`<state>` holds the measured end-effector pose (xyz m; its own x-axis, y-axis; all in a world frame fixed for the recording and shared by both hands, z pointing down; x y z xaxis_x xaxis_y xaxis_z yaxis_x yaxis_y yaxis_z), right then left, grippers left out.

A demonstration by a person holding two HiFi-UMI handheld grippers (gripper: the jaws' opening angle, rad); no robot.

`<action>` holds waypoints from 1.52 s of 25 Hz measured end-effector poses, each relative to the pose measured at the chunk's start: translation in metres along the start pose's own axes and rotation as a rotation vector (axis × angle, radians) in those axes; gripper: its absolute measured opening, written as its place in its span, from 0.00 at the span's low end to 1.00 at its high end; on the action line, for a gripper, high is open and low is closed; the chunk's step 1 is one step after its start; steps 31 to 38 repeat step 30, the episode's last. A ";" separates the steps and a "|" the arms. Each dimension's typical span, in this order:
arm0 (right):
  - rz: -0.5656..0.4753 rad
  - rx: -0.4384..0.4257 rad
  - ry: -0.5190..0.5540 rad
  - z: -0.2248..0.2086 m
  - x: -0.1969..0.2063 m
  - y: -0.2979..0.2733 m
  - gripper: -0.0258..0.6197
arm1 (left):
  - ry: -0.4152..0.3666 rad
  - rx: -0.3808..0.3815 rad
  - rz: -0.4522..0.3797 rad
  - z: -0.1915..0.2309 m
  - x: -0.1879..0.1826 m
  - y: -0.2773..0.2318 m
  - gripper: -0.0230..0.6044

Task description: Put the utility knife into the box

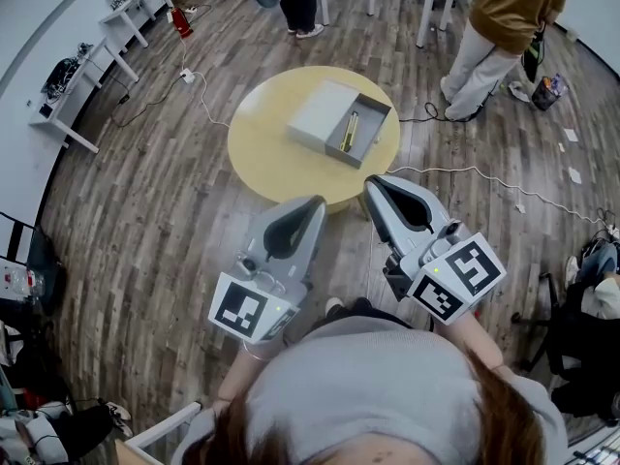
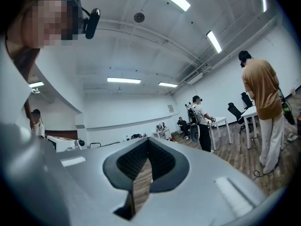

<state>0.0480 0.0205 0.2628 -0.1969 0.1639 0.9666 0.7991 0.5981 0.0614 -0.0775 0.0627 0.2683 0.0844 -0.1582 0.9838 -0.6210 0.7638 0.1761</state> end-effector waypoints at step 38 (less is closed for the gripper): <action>0.001 -0.057 0.066 0.017 -0.002 0.012 0.04 | -0.040 -0.025 0.006 -0.022 -0.011 0.006 0.04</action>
Point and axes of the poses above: the fingertips, and each gripper's own axes: y backward along the fingers, z to its left, x out of its underside, the point moved 5 cm from there along y, backward along the fingers, and after that the axes turned 2 degrees about x, right-handed, at the moved point
